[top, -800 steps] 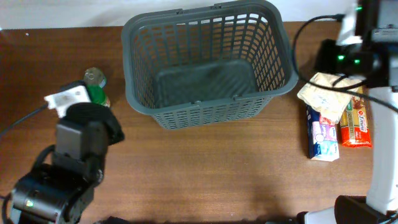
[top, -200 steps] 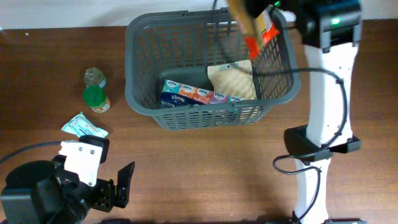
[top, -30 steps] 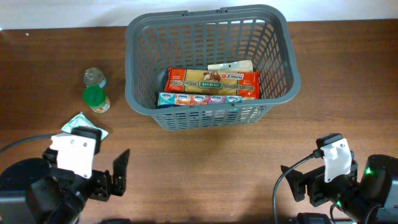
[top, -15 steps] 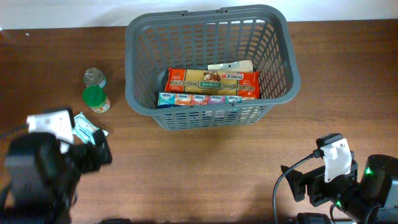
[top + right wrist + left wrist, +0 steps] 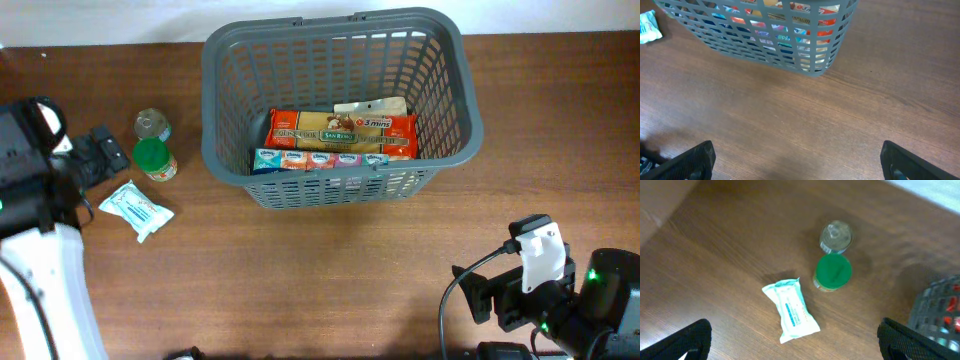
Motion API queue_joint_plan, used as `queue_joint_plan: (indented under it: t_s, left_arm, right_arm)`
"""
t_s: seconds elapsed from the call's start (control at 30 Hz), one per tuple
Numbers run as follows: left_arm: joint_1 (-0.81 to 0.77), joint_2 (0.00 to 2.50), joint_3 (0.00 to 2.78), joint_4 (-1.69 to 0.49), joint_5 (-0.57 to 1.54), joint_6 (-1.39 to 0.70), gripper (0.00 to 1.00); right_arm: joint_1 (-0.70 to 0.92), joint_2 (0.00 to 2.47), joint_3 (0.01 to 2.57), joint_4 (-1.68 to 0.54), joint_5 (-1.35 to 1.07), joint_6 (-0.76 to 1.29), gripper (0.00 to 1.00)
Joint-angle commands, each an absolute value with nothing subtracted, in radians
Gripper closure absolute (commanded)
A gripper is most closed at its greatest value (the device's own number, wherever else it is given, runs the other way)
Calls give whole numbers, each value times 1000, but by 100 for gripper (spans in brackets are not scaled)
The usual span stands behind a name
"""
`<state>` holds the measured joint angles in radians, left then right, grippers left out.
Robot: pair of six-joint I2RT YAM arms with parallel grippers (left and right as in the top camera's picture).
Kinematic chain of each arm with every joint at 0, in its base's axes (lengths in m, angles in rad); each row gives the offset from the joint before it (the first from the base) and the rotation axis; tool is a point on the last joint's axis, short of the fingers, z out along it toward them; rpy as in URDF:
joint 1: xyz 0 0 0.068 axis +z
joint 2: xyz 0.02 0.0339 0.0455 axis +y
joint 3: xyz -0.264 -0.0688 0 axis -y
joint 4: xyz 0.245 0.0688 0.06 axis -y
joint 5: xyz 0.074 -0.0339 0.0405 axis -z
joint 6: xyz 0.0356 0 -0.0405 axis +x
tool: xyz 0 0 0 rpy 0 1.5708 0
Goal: Pack container
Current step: 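Move the left gripper to the mint-green wipes pack and grasp it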
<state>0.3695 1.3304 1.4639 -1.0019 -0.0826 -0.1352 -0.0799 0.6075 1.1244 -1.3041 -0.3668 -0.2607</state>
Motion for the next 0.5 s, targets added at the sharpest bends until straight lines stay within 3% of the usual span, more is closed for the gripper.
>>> queue_joint_plan:
  t_s: [0.0, 0.23, 0.47]
  left_arm:
    - [404, 1470, 1463, -981, -37, -107, 1]
    - [423, 1658, 1454, -980, -36, -293, 1]
    - [427, 1686, 1357, -947, 4, -386, 1]
  right_arm:
    - [-88, 608, 1121, -1302, -361, -249, 1]
    - [-88, 608, 1121, -1302, -361, -249, 1]
    - [-88, 608, 1121, -1302, -361, -249, 1]
